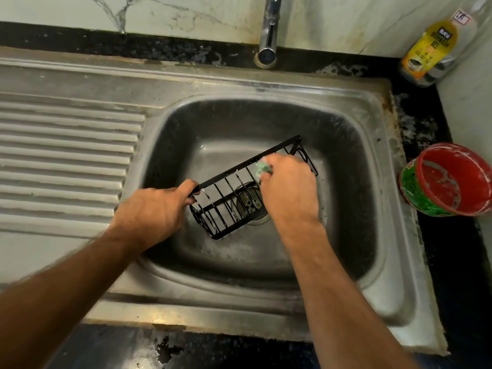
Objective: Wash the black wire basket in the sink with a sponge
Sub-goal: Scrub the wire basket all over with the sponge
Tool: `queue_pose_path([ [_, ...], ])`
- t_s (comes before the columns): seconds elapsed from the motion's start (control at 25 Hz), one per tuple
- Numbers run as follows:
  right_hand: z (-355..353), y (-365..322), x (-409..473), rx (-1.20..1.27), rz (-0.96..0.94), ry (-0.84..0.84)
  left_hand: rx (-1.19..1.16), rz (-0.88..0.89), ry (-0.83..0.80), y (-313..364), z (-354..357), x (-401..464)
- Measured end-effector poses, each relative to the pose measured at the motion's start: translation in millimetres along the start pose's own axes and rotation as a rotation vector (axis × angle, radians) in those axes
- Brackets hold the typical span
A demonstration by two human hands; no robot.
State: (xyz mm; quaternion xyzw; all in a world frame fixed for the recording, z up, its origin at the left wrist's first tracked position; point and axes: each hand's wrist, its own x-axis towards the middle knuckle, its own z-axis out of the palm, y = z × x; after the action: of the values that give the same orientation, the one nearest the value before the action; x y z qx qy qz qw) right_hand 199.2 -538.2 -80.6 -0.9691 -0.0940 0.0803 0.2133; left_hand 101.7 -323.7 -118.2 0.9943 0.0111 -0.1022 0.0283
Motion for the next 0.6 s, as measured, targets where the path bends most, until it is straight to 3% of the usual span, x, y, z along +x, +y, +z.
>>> queue_pose_path([
  [0.16, 6, 5, 9, 0.056, -0.044, -0.044, 0.033, -0.005, -0.025, 0, 1, -4],
  [0.36, 6, 35, -40, 0.121, 0.085, -0.05, -0.039, 0.017, 0.055, -3, 8, -3],
  [0.6, 5, 26, -27, 0.059, -0.011, -0.139, -0.044, 0.005, 0.043, -5, 9, 2],
])
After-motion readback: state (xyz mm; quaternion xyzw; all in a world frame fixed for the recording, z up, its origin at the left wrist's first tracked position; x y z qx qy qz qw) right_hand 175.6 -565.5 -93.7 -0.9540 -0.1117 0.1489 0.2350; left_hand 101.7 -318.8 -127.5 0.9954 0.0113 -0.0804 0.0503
